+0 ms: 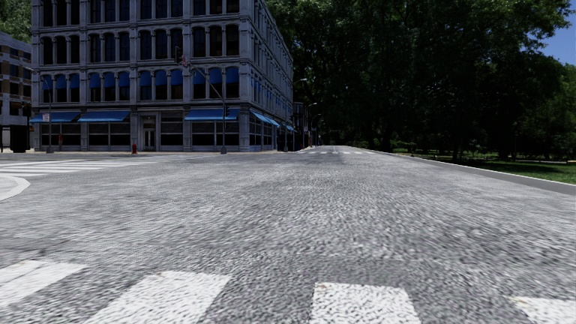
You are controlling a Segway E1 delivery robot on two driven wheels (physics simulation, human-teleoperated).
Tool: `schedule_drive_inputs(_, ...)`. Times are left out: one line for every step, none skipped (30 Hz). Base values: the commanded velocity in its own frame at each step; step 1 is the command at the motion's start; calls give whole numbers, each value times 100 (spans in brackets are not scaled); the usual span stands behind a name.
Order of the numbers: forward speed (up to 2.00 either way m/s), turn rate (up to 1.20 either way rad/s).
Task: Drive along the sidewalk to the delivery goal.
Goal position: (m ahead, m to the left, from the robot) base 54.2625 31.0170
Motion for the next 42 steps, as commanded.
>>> schedule_drive_inputs(0, 0)
schedule_drive_inputs(0, 0)
schedule_drive_inputs(0, 0)
schedule_drive_inputs(0, 0)
schedule_drive_inputs(0, 0)
schedule_drive_inputs(0, 0)
schedule_drive_inputs(0, 0)
schedule_drive_inputs(0, 0)
schedule_drive_inputs(0, 0)
schedule_drive_inputs(0, 0)
schedule_drive_inputs(0, 0)
schedule_drive_inputs(0, 0)
schedule_drive_inputs(0, 0)
schedule_drive_inputs(0, 0)
schedule_drive_inputs(0, 0)
schedule_drive_inputs(0, 0)
schedule_drive_inputs(0, 0)
schedule_drive_inputs(0, 0)
schedule_drive_inputs(0, 0)
schedule_drive_inputs(0, 0)
schedule_drive_inputs(0, 0)
schedule_drive_inputs(0, 0)
schedule_drive_inputs(0, 0)
schedule_drive_inputs(0, 0)
schedule_drive_inputs(0, 0)
schedule_drive_inputs(0, 0)
schedule_drive_inputs(0, 0)
schedule_drive_inputs(0, 0)
schedule_drive_inputs(0, 0)
schedule_drive_inputs(0, 0)
schedule_drive_inputs(0, 6)
schedule_drive_inputs(75, 51)
schedule_drive_inputs(75, 51)
schedule_drive_inputs(76, 52)
schedule_drive_inputs(77, 53)
schedule_drive_inputs(77, 56)
schedule_drive_inputs(77, 56)
schedule_drive_inputs(77, 64)
schedule_drive_inputs(77, 67)
schedule_drive_inputs(77, 67)
schedule_drive_inputs(79, 67)
schedule_drive_inputs(79, 67)
